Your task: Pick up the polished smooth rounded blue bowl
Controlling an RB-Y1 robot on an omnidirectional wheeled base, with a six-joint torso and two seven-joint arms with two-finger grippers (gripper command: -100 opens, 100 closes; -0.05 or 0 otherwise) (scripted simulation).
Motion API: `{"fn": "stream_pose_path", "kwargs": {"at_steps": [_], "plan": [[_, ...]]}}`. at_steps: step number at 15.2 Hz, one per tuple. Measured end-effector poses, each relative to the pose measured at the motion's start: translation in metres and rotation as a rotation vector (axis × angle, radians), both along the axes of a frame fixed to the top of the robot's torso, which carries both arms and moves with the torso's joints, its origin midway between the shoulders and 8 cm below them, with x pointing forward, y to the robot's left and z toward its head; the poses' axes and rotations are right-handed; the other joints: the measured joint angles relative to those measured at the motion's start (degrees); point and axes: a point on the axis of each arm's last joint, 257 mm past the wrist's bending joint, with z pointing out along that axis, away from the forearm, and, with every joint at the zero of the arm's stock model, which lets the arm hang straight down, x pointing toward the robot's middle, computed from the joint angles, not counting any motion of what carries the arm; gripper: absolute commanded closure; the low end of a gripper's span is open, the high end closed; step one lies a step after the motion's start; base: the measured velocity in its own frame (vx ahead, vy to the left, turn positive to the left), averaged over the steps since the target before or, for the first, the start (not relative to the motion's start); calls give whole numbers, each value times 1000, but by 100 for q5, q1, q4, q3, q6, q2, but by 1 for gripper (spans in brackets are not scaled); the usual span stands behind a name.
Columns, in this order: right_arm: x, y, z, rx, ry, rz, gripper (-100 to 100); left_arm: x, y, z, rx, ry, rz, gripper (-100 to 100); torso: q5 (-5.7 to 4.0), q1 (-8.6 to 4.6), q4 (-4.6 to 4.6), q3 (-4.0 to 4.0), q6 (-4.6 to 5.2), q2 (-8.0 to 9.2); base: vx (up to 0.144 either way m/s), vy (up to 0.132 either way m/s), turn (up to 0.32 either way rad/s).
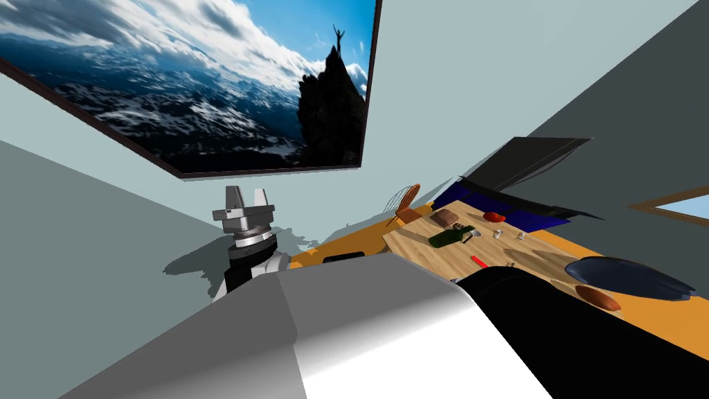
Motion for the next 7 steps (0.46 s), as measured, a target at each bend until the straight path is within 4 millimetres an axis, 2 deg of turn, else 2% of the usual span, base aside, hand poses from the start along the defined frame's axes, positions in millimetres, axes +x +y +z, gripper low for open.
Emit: {"fn": "stream_pose_path", "kwargs": {"at_steps": [3,7], "plan": [[-1,0,0,1,0,-2,100,0,0,0,0,0,0,0,1,7,0,-2,-5,-4,-1,0,-6],[2,-10,14,-4,2,10,100,0,0,0,0,0,0,0,14,42,-4,-7,-3,-11,17,55,-81]]}}
